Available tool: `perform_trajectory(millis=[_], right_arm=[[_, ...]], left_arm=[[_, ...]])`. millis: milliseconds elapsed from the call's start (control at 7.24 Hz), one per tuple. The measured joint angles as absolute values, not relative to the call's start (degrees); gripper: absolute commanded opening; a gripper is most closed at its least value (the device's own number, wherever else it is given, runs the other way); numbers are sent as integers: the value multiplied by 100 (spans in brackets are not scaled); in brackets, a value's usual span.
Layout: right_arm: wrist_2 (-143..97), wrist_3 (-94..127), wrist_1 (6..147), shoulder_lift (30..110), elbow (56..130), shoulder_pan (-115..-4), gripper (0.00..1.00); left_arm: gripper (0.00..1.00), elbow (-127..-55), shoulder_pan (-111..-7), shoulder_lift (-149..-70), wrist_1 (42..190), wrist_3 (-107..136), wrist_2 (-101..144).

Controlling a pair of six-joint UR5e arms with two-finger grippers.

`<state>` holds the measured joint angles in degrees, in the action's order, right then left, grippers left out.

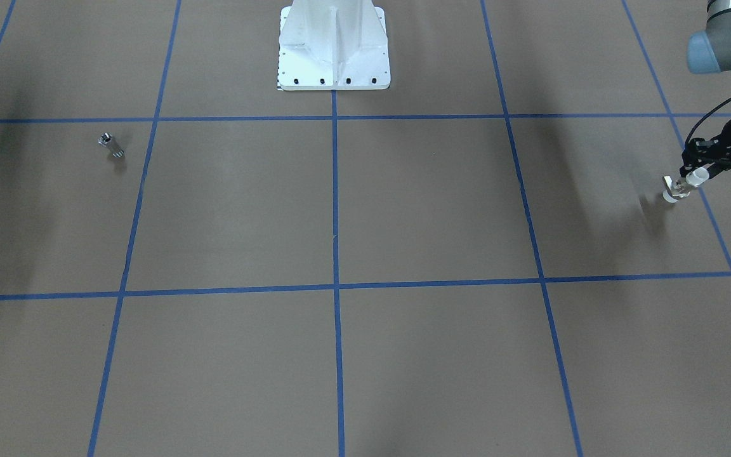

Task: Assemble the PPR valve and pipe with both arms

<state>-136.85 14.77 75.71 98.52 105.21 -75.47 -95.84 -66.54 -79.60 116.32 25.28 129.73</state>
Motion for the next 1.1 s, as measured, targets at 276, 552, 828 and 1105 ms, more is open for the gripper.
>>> perform_trajectory(millis=[276, 552, 828, 1105], right_arm=[[-13685, 1476, 7568, 9852, 10521, -7546, 99], [-13685, 1477, 7567, 9852, 10521, -7542, 99], [-13685, 1479, 7567, 9852, 10522, -7544, 99], [-13691, 1633, 7562, 9839, 10548, -7493, 99]], left_arm=[[0, -9591, -6654, -8007, 11625, 2531, 12969], [0, -9608, -6661, -8059, 11571, 2539, 12993], [0, -9823, -6662, -8124, 11400, 2757, 13055], [0, -10570, -6601, -8312, 10860, 3346, 13157]])
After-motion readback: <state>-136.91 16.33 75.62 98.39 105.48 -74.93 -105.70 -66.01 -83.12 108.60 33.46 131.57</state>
